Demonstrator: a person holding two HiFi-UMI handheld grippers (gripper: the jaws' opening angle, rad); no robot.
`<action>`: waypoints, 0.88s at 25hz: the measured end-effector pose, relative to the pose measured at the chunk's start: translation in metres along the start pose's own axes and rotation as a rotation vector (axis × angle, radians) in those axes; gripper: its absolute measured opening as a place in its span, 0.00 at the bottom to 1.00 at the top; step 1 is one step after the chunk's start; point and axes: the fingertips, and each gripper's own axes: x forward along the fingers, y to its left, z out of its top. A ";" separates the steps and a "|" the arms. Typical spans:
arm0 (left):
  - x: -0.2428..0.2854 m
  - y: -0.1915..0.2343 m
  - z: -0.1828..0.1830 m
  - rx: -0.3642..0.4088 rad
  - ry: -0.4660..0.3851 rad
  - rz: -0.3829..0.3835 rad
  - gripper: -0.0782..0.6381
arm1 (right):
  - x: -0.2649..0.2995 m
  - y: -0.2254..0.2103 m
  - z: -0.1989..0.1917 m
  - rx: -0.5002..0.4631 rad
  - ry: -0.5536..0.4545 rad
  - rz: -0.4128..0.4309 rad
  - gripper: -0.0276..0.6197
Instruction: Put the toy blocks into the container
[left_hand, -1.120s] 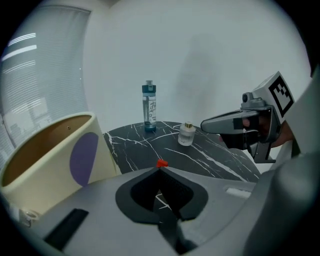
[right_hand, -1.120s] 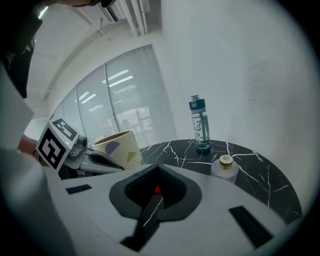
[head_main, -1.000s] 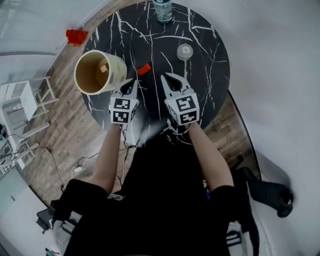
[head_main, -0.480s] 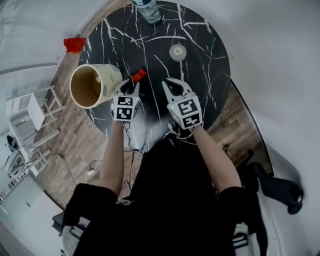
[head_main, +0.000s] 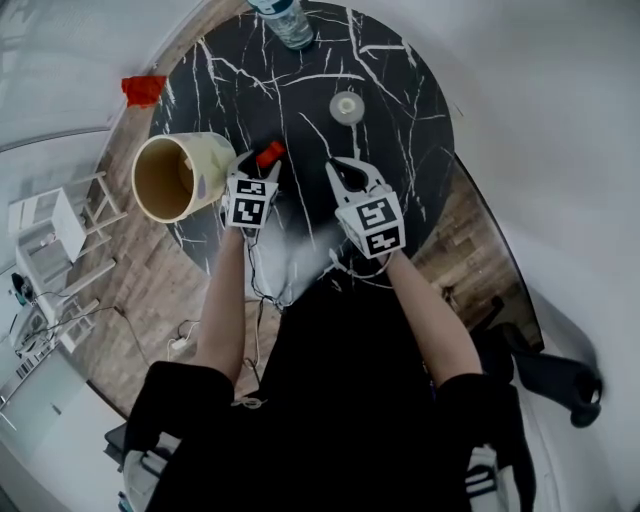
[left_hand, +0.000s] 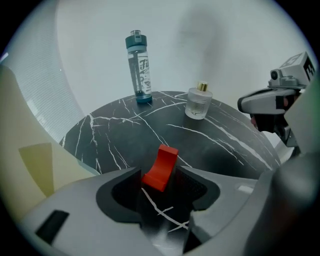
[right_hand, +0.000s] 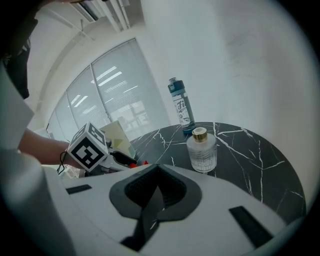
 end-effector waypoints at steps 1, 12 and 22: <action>0.001 -0.001 0.000 -0.019 -0.001 -0.005 0.40 | 0.000 0.000 0.000 -0.001 0.001 0.001 0.04; -0.002 -0.021 -0.014 -0.103 -0.006 -0.008 0.31 | -0.001 0.008 0.001 -0.004 0.003 -0.003 0.04; -0.020 -0.017 -0.002 -0.142 -0.103 0.027 0.31 | -0.005 0.025 -0.002 -0.023 0.009 0.005 0.04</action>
